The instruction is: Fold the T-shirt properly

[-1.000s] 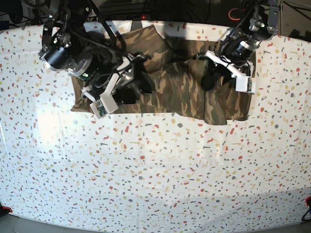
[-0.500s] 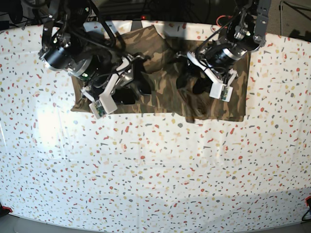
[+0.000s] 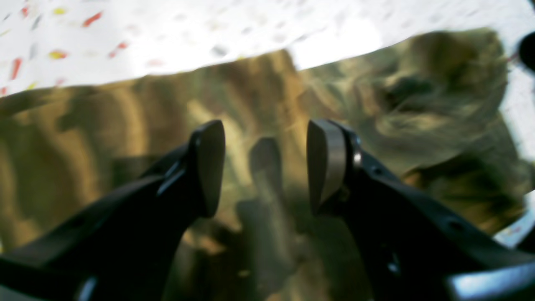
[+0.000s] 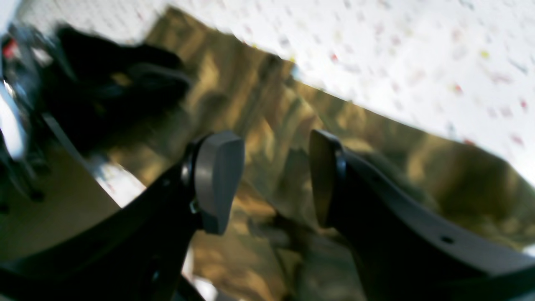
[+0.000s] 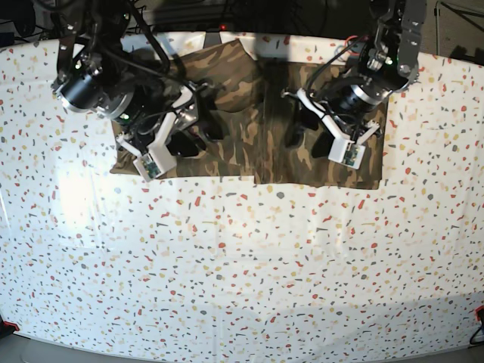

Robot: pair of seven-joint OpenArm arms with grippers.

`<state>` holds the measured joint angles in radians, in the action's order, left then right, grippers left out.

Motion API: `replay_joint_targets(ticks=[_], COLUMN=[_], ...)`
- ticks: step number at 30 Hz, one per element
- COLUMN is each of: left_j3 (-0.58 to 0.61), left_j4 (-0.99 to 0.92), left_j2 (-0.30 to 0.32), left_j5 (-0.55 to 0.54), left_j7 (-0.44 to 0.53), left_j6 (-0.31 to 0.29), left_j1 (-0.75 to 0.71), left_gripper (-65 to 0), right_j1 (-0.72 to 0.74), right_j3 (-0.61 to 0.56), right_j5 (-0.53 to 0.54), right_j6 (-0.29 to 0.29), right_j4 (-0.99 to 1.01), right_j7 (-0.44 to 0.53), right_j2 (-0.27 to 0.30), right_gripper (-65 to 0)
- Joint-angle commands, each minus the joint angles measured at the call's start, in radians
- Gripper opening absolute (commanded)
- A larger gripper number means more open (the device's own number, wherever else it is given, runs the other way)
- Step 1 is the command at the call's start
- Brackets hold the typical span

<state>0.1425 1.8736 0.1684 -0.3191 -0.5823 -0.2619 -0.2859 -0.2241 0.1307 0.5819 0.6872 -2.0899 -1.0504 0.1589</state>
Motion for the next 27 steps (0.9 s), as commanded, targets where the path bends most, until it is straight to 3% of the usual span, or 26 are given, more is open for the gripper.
replay_joint_targets(ticks=[1,6,14,20,27], left_j3=[-0.021,-0.122,-0.212,-0.212,-0.212], left_j4=[0.019,0.019,0.018,0.018,0.019], left_j2=[0.002,0.001,0.001,0.001,0.001], left_j5=[0.014,0.054,0.058,0.058,0.031], left_j7=[0.020,0.021,0.021,0.021,0.021], left_j6=[0.000,0.000,0.000,0.000,-0.018], left_j1=[0.006,0.003,-0.003,-0.016,-0.050], left_gripper=[-34.3,-34.3,-34.3,-34.3,-34.3], right_j1=[0.008,0.008,0.025,0.138,0.277], right_j3=[0.004,0.082,0.264,0.267,0.207], right_j5=[0.023,0.036,0.210,0.329,0.338], right_j6=[-0.024,-0.070,-0.063,-0.016,0.011], right_j4=[-0.017,-0.004,0.216,0.492,0.759], right_j7=[-0.003,-0.042,-0.085,-0.167,-0.172], right_j2=[0.025,0.139,0.248,0.328,0.367], right_gripper=[-34.9,-34.9,-34.9,-34.9,-34.9])
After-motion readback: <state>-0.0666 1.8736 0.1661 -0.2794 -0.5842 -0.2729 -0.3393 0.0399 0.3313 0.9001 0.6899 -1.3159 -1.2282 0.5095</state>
